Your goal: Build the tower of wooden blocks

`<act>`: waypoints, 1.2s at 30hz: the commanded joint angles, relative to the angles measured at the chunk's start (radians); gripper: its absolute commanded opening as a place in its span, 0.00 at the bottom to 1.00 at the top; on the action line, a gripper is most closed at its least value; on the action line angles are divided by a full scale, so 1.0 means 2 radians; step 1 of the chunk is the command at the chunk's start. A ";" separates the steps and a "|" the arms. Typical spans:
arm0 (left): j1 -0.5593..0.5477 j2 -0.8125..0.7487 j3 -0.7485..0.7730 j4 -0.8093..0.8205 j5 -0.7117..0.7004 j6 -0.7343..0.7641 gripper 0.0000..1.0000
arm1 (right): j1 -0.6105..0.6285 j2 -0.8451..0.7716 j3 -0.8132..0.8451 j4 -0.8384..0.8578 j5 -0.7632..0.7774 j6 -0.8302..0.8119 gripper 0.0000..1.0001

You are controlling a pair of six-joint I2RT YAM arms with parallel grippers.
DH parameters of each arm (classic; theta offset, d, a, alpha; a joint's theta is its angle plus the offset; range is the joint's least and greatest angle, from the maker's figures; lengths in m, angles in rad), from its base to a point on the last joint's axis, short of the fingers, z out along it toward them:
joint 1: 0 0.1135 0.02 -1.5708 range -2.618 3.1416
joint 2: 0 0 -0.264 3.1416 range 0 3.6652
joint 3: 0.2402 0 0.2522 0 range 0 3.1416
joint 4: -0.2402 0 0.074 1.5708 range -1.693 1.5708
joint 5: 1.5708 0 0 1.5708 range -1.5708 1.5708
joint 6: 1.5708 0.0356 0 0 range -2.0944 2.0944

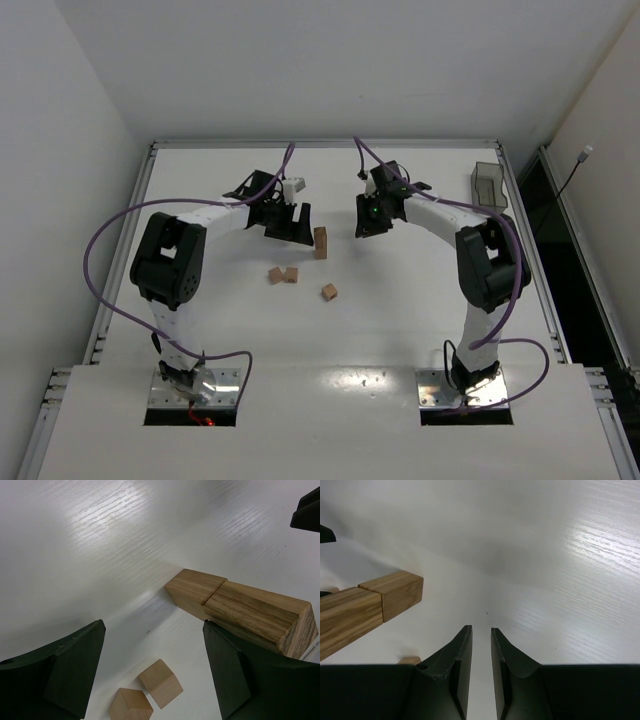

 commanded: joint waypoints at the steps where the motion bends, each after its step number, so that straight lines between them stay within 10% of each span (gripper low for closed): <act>1: -0.004 0.002 0.017 0.003 0.010 -0.006 0.76 | -0.003 -0.015 0.003 0.014 -0.005 0.000 0.19; 36: -0.004 -0.003 0.017 0.007 -0.010 -0.006 0.84 | -0.003 -0.015 0.003 0.014 -0.014 0.000 0.19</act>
